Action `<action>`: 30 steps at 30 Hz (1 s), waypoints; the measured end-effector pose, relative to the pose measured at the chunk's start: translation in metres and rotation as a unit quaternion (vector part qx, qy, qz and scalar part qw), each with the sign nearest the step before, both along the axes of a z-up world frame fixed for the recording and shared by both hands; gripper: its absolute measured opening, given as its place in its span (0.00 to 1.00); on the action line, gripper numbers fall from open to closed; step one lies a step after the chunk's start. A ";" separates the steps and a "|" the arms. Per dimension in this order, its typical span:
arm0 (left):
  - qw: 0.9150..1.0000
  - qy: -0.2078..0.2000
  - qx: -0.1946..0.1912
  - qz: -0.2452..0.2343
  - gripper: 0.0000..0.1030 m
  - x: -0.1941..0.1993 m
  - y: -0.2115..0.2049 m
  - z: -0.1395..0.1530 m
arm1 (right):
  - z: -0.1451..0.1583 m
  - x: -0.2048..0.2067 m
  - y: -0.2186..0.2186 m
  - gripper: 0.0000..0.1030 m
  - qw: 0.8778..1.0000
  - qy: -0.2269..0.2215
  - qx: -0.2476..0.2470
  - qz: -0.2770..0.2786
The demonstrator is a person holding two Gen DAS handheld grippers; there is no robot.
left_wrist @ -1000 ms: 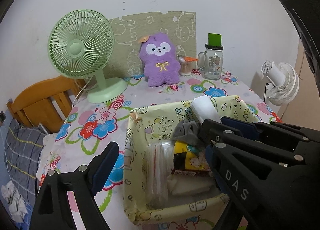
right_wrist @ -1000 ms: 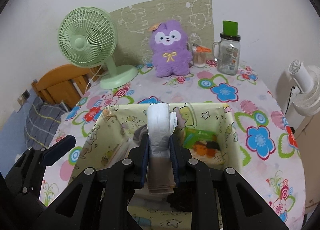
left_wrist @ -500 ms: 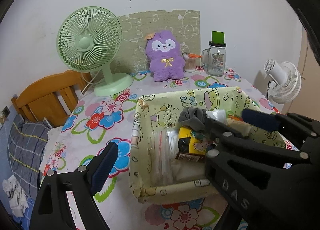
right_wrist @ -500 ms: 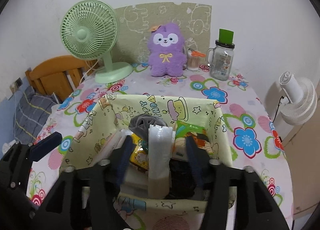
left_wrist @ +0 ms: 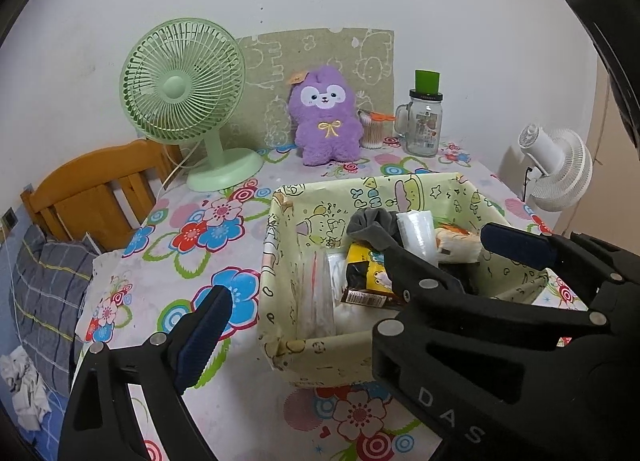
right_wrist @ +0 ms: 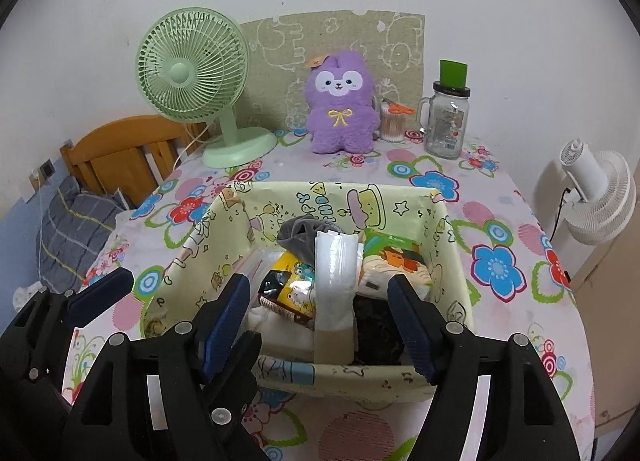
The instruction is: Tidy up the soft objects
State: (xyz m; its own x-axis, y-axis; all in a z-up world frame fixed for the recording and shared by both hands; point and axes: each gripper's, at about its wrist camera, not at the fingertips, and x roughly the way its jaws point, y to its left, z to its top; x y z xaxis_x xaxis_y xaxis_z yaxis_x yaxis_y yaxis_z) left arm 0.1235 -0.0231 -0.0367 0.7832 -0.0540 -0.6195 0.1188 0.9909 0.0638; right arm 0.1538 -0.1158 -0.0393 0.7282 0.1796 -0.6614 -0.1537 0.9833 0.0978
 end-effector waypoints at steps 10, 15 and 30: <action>1.000 -0.012 -0.008 -0.011 0.92 -0.014 -0.008 0.004 | 0.005 -0.018 -0.015 0.84 1.000 -0.010 -0.002 -0.027; 1.000 -0.018 -0.011 -0.016 0.93 -0.022 -0.014 0.007 | 0.010 -0.029 -0.023 0.87 0.999 -0.019 -0.006 -0.038; 0.999 -0.033 -0.022 -0.015 1.00 -0.051 -0.018 0.017 | 0.021 -0.068 -0.053 0.97 0.997 -0.048 0.003 -0.068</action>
